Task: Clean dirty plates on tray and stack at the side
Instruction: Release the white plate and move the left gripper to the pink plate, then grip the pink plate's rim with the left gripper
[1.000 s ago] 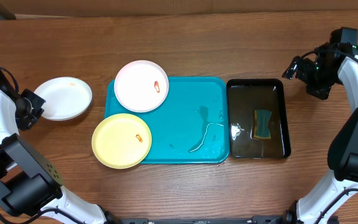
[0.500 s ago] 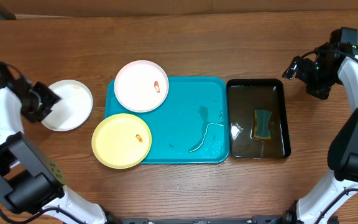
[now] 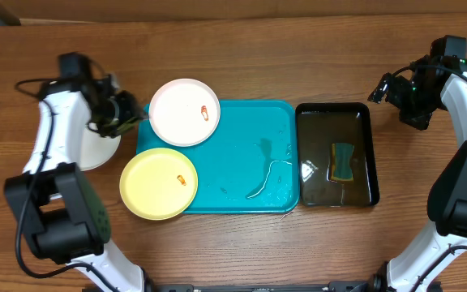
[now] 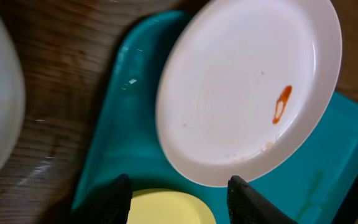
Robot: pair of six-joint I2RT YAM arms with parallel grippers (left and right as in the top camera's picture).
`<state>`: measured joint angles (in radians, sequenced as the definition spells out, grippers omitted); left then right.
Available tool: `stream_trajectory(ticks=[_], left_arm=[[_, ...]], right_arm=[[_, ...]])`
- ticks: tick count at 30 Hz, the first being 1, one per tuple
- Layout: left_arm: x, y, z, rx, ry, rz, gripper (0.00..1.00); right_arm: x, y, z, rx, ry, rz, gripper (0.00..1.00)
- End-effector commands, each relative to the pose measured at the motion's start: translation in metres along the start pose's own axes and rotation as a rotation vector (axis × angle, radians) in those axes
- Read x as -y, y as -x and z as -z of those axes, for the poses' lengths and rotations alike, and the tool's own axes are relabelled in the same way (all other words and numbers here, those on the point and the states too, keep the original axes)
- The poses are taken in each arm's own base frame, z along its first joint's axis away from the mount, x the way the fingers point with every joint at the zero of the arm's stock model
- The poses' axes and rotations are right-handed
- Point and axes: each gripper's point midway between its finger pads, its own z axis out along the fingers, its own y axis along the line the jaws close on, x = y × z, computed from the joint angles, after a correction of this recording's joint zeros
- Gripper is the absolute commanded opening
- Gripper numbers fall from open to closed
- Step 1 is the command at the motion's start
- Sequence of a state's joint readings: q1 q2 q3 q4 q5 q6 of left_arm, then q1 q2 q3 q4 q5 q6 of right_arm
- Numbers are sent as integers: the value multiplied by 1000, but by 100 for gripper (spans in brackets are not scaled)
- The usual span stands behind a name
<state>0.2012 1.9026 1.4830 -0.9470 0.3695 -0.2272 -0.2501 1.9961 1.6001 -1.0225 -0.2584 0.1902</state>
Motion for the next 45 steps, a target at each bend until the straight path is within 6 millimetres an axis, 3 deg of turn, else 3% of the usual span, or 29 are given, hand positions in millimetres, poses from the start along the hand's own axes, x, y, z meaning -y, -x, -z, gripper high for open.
stream_trajectory(ticks=[1, 7, 16, 20, 24, 29, 35, 40, 45], left_arm=[[10, -9, -6, -15, 63, -83, 51], [20, -36, -12, -98, 120, -139, 45], [23, -56, -11, -177, 107, -128, 42], [41, -87, -10, -295, 47, -196, 36], [48, -115, -9, -385, 96, -241, 29], [63, -129, 0, -387, 116, -280, 28], [77, -115, 33, -202, 137, -272, 29], [58, -90, 41, -83, 267, -290, 44], [39, -67, 38, -5, 391, -264, 45]], right_arm=[[-6, 10, 16, 48, 17, 5, 100], [-6, 10, 16, 48, 17, 5, 100], [-6, 10, 16, 48, 17, 5, 100], [-6, 10, 16, 48, 17, 5, 100], [-6, 10, 16, 48, 17, 5, 100], [-6, 10, 16, 48, 17, 5, 100], [-6, 10, 16, 48, 17, 5, 100], [-6, 10, 16, 48, 17, 5, 100], [-6, 10, 16, 48, 17, 5, 100]])
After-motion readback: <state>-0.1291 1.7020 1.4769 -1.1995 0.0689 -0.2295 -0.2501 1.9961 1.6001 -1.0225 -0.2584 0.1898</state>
